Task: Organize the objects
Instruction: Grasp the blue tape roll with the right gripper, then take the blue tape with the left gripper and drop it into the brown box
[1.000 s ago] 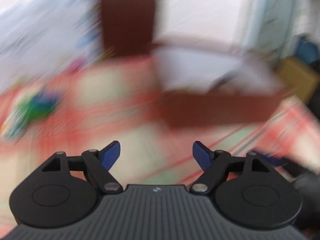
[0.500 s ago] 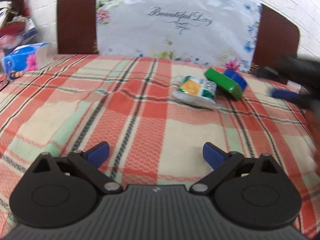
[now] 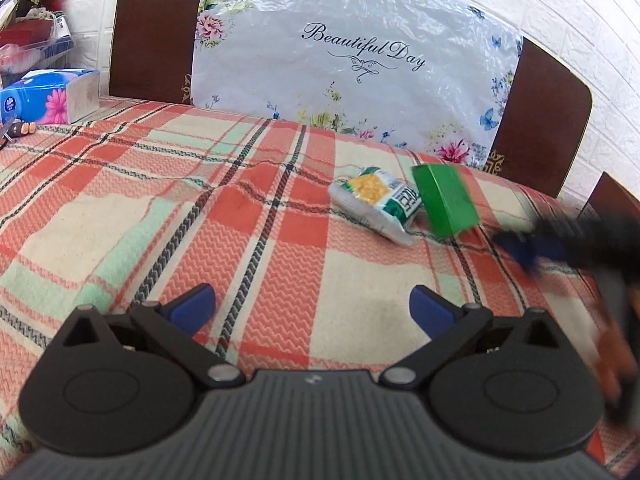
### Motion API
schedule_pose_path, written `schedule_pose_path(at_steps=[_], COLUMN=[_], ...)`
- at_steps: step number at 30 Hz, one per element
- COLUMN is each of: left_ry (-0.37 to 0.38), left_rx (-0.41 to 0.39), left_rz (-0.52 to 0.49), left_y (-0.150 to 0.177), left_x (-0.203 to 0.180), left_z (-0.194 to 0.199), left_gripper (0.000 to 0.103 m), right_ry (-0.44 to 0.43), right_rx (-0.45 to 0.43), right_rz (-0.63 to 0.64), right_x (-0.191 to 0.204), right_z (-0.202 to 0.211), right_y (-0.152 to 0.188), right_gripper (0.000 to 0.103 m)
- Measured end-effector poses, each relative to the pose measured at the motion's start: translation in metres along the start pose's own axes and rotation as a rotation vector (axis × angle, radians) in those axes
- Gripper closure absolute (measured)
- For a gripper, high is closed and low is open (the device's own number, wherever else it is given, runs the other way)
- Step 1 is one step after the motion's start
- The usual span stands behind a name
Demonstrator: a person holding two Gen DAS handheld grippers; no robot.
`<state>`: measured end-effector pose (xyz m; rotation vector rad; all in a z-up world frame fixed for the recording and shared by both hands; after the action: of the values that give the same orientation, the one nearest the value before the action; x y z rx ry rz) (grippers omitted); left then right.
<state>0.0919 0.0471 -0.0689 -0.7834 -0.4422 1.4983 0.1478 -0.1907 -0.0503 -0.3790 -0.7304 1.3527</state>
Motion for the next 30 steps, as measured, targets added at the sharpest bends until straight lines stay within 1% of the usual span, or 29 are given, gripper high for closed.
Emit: schedule_pose_path(at_steps=[2,4,6,9,10,11,13,14,15,16,17,19,20,22,24,25,27,28,29,30], left_ry=[0.006,0.008,-0.008,-0.062,-0.085,-0.107,-0.129,-0.11,-0.071,-0.013,0.048,0.185,0.253,0.359,0.399,0.427,0.518,0.553,0.565,0.547], left_rx=[0.0,0.004,0.013,0.041,0.056,0.07,0.093,0.115,0.13,0.141,0.154,0.204,0.249,0.316,0.355,0.379,0.444,0.475,0.494,0.508], left_rz=[0.0,-0.004,-0.021,-0.08,-0.11,-0.137,-0.155,-0.138,-0.118,-0.102,-0.093,-0.087,-0.096,-0.152,-0.226,-0.247,-0.251,-0.25,-0.26,-0.291], left_y=[0.0,0.0,0.0,0.0,0.0,0.0,0.0,0.0,0.001,0.003,0.005,0.01,0.014,0.021,0.026,0.028,0.032,0.035,0.038,0.044], left_x=[0.0,0.0,-0.004,-0.015,-0.019,-0.024,-0.03,-0.031,-0.034,-0.039,-0.045,-0.061,-0.073,-0.099,-0.127,-0.14,-0.162,-0.173,-0.182,-0.193], left_z=[0.001,0.002,0.002,-0.001,-0.003,-0.005,-0.003,0.0,0.006,0.014,0.022,0.035,0.038,0.042,0.043,0.042,0.036,0.032,0.027,0.022], left_gripper=[0.0,0.0,0.0,0.0,0.0,0.0,0.0,0.001,0.003,0.005,0.005,0.005,0.006,0.013,0.013,0.013,0.013,0.012,0.012,0.016], right_ry=[0.064,0.16,0.217,0.261,0.257,0.251,0.229,0.22,0.216,0.217,0.225,0.24,0.238,0.232,0.225,0.222,0.214,0.208,0.194,0.179], right_rx=[0.005,0.006,-0.008,-0.043,-0.053,-0.052,-0.052,-0.05,-0.049,-0.045,-0.04,-0.049,-0.053,-0.056,-0.05,-0.046,-0.038,-0.036,-0.033,-0.033], right_rz=[0.092,0.188,0.229,0.193,0.173,0.151,0.104,0.091,0.093,0.104,0.123,0.157,0.163,0.177,0.186,0.188,0.197,0.198,0.197,0.196], right_x=[-0.005,-0.004,-0.007,-0.021,-0.028,-0.034,-0.043,-0.047,-0.05,-0.049,-0.048,-0.045,-0.045,-0.045,-0.046,-0.046,-0.046,-0.047,-0.047,-0.047], right_z=[0.031,0.065,0.094,0.12,0.125,0.128,0.132,0.135,0.138,0.139,0.14,0.144,0.146,0.149,0.149,0.148,0.145,0.143,0.141,0.139], right_y=[0.038,0.077,0.111,0.143,0.148,0.15,0.152,0.152,0.153,0.156,0.159,0.166,0.169,0.171,0.168,0.166,0.161,0.158,0.155,0.153], right_gripper=[0.046,0.046,0.046,0.046,0.04,0.037,0.036,0.036,0.036,0.036,0.036,0.035,0.035,0.036,0.036,0.037,0.038,0.045,0.05,0.05])
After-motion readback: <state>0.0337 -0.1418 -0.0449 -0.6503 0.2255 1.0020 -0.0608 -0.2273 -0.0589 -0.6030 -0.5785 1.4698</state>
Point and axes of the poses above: each gripper's, at about its wrist camera, not at the fingertips, and z roughly against the way its jaws point, x to its left, y to its underside, the point moved 2 cm from there along -z, roughly the way its jaws point, and after that the axes turned 12 degrees about x, right-handed, at the moved point
